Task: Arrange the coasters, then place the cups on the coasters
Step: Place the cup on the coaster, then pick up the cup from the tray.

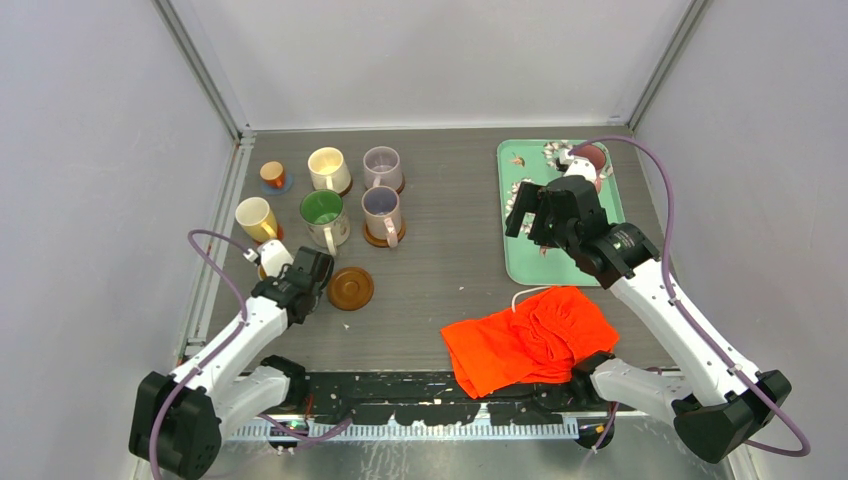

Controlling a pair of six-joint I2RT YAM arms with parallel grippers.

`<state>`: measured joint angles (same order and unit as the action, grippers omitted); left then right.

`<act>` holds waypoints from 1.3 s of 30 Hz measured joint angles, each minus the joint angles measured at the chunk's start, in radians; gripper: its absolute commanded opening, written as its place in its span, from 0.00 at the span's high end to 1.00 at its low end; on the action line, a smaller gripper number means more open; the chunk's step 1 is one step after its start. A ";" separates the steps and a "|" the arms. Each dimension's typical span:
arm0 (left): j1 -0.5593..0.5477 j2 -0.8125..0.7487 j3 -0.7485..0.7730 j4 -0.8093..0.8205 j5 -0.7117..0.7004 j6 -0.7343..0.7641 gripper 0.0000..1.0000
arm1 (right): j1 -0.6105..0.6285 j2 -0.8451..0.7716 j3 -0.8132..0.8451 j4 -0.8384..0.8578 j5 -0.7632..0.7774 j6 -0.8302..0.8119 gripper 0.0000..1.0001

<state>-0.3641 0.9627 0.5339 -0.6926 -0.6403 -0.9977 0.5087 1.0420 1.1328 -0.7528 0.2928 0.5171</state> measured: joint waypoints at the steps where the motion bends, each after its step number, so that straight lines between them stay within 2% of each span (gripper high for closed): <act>1: 0.000 0.000 0.001 -0.002 -0.005 -0.008 0.61 | 0.000 0.000 0.000 0.000 0.000 0.000 0.00; 13: 0.001 -0.025 0.022 -0.048 -0.022 -0.055 0.02 | 0.000 -0.002 0.000 0.000 0.000 -0.002 0.00; 22: 0.001 -0.063 0.064 -0.097 -0.021 -0.064 0.00 | 0.000 -0.004 0.000 0.000 0.000 -0.004 0.00; 31: 0.002 -0.069 0.197 -0.174 -0.021 -0.029 0.00 | 0.000 -0.011 0.000 0.000 0.005 -0.008 0.00; 39: 0.003 -0.083 0.292 -0.206 0.017 0.077 0.00 | 0.000 -0.008 0.000 0.000 0.013 -0.009 0.00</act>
<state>-0.3611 0.8799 0.8257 -0.8982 -0.6231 -0.9203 0.5087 1.0336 1.1328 -0.7528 0.3058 0.5079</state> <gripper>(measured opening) 0.996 0.996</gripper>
